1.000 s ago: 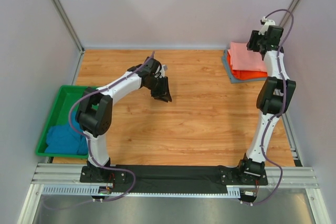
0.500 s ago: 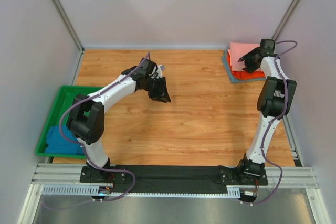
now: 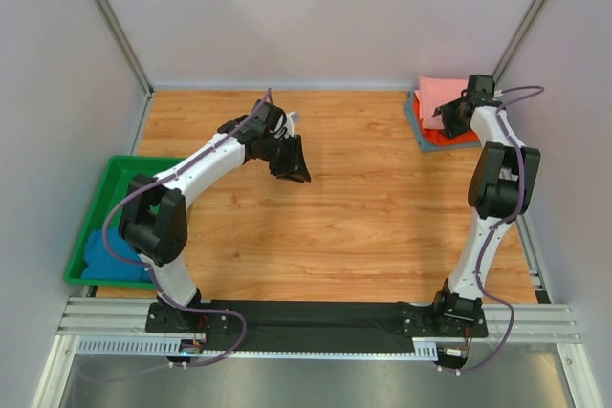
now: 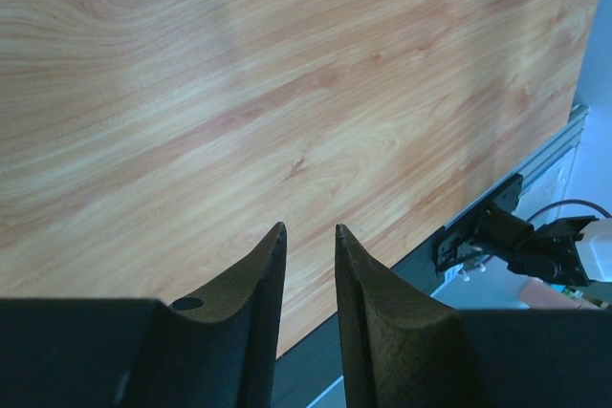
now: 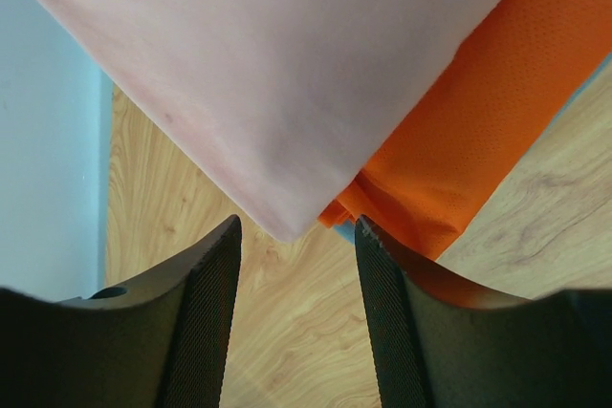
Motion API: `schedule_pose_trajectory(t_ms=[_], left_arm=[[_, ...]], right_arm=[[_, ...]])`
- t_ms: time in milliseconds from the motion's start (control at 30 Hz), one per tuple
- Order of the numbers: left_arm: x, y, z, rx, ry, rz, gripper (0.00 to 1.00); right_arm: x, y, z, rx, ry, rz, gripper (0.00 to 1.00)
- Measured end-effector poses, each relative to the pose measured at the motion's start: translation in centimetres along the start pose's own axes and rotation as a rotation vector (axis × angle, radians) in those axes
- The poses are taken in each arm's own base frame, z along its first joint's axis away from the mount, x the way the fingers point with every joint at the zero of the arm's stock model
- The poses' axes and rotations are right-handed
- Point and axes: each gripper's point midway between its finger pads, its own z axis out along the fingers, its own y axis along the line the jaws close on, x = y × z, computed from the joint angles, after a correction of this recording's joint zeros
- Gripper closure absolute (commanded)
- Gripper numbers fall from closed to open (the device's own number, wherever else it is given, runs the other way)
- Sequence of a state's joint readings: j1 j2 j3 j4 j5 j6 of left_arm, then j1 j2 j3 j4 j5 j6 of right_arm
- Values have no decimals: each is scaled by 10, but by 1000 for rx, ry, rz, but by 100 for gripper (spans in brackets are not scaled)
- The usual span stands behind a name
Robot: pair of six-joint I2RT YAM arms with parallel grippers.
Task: Fold and stack the t-shirts
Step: Neatly place the folded tshirt to the corner
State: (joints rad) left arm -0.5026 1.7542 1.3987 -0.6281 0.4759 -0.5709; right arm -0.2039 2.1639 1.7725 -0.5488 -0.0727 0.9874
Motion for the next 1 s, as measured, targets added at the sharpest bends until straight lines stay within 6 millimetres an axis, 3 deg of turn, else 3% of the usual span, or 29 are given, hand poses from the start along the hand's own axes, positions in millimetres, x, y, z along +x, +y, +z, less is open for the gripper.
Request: schedule_pose_trajectory(t_ms=[300, 467, 500, 633, 667, 867, 1000], left_arm=[[-8, -5, -7, -8, -16, 24, 67], [-6, -2, -7, -24, -6, 24, 67], [-6, -1, -6, -27, -5, 24, 67], [-8, -1, -6, -33, -3, 25, 67], [-8, -1, -6, -36, -4, 24, 67], [-8, -1, -7, -35, -2, 23, 67], [-8, -1, -7, -34, -1, 23, 68]], right_arm=[[-3, -2, 5, 22, -43, 11, 49], [-2, -9, 15, 46, -52, 22, 57], [-1, -10, 17, 50, -54, 24, 60], [-1, -12, 20, 59, -62, 25, 97], [-2, -12, 20, 59, -65, 25, 100], [-3, -14, 18, 66, -73, -4, 100], [-6, -10, 3, 50, -84, -23, 98]])
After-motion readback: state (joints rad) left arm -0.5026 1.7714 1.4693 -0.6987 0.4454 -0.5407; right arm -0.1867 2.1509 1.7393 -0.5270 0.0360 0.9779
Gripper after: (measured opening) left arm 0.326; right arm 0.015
